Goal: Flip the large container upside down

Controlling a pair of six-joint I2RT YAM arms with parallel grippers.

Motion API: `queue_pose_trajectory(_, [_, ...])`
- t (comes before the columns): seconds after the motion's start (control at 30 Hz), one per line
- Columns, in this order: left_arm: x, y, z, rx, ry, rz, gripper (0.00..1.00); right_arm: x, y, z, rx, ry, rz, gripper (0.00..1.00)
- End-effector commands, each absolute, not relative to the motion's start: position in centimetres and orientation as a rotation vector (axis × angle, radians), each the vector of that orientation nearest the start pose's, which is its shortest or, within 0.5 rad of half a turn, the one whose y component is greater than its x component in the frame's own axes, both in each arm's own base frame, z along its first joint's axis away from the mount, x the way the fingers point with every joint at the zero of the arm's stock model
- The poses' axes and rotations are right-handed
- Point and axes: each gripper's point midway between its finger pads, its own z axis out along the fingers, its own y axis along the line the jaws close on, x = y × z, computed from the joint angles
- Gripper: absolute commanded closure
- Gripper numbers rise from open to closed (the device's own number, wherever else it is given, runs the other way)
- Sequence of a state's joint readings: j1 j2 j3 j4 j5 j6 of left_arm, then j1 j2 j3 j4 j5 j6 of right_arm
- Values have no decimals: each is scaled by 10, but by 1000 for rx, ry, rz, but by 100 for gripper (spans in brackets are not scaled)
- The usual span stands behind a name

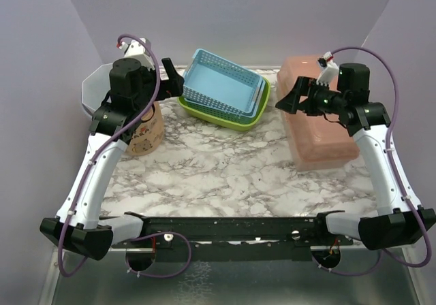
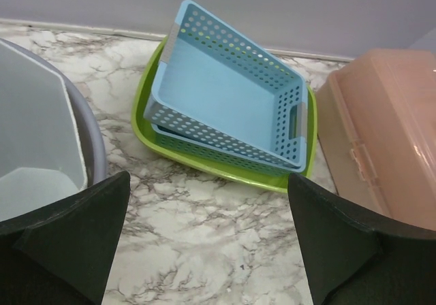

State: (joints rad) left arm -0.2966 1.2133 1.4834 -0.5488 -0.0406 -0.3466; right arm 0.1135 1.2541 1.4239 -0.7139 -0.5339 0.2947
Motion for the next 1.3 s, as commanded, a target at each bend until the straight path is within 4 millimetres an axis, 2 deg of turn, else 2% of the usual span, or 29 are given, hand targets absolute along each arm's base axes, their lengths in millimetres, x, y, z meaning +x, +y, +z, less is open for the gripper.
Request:
queue_pose_trajectory(0.0, [351, -139, 380, -43, 1852, -563, 1, 312, 143, 288, -140, 2245, 737, 0])
queue_pose_trajectory(0.17, [347, -146, 357, -35, 1911, -601, 1, 321, 148, 240, -121, 2418, 460, 0])
queue_pose_trajectory(0.2, [346, -146, 355, -34, 1917, -605, 1, 327, 145, 233, -80, 2433, 384, 0])
queue_pose_trajectory(0.3, [344, -145, 353, -42, 1918, -603, 1, 352, 121, 221, 108, 2432, 134, 0])
queue_pose_trajectory(0.37, [342, -143, 357, -47, 1907, -598, 1, 366, 114, 215, 145, 2430, 51, 0])
queue_pose_trajectory(0.53, [336, -144, 359, -36, 1906, -616, 1, 404, 115, 213, 190, 2376, -23, 0])
queue_pose_trajectory(0.67, [334, -141, 359, -48, 1903, -606, 1, 442, 136, 219, 179, 2350, 33, 0])
queue_pose_trajectory(0.83, [329, -143, 369, -39, 1909, -625, 1, 502, 141, 211, 211, 2338, -88, 0])
queue_pose_trajectory(0.87, [328, -144, 370, -34, 1913, -626, 1, 517, 143, 201, 220, 2341, -115, 0])
queue_pose_trajectory(1.0, [323, -140, 377, -35, 1903, -616, 1, 558, 150, 200, 225, 2267, -117, 0])
queue_pose_trajectory(1.1, [316, -135, 382, -32, 1889, -600, 1, 563, 136, 179, 265, 2281, -153, 0])
queue_pose_trajectory(1.2, [311, -130, 383, -35, 1887, -577, 1, 551, 119, 157, 279, 2334, -194, 0])
queue_pose_trajectory(1.27, [310, -128, 381, -37, 1893, -565, 1, 540, 113, 149, 231, 2366, -202, 0])
